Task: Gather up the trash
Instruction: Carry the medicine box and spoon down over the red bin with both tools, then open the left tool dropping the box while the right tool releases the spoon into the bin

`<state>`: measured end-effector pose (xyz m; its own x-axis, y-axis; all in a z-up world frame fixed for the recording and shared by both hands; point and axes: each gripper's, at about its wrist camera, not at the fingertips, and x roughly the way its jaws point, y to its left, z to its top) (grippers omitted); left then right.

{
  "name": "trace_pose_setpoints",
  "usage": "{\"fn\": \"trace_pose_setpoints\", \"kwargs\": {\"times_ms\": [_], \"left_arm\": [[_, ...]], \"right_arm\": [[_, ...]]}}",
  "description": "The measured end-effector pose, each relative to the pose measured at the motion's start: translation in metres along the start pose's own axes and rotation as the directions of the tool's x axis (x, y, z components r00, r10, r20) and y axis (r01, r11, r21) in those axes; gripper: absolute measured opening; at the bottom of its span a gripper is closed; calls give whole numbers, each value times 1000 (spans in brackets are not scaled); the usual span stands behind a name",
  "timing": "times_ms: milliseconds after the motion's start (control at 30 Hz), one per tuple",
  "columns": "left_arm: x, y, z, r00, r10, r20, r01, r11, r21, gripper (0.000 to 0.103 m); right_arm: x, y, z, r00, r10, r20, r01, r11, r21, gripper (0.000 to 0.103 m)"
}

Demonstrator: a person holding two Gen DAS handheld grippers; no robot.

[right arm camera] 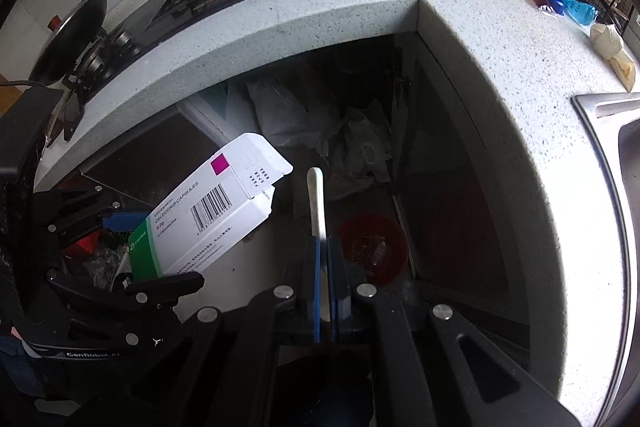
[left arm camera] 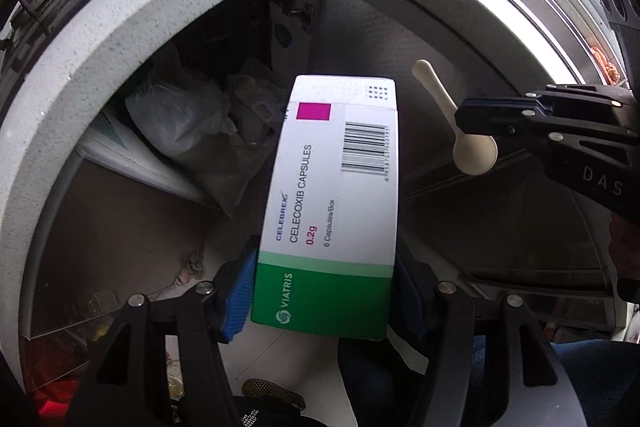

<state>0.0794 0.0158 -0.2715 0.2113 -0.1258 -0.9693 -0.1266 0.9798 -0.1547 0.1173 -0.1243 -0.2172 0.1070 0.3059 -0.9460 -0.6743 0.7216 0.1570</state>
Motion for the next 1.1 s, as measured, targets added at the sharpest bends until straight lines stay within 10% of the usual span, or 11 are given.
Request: {"fn": "trace_pose_setpoints", "kwargs": {"times_ms": [700, 1100], "left_arm": [[290, 24, 2, 981, -61, -186, 66, 998, 19, 60], [358, 13, 15, 975, -58, -212, 86, 988, 127, 60]], "right_arm": [[225, -71, -41, 990, -34, -138, 52, 990, 129, 3], [281, -113, -62, 985, -50, -164, 78, 982, 173, 3]]}}
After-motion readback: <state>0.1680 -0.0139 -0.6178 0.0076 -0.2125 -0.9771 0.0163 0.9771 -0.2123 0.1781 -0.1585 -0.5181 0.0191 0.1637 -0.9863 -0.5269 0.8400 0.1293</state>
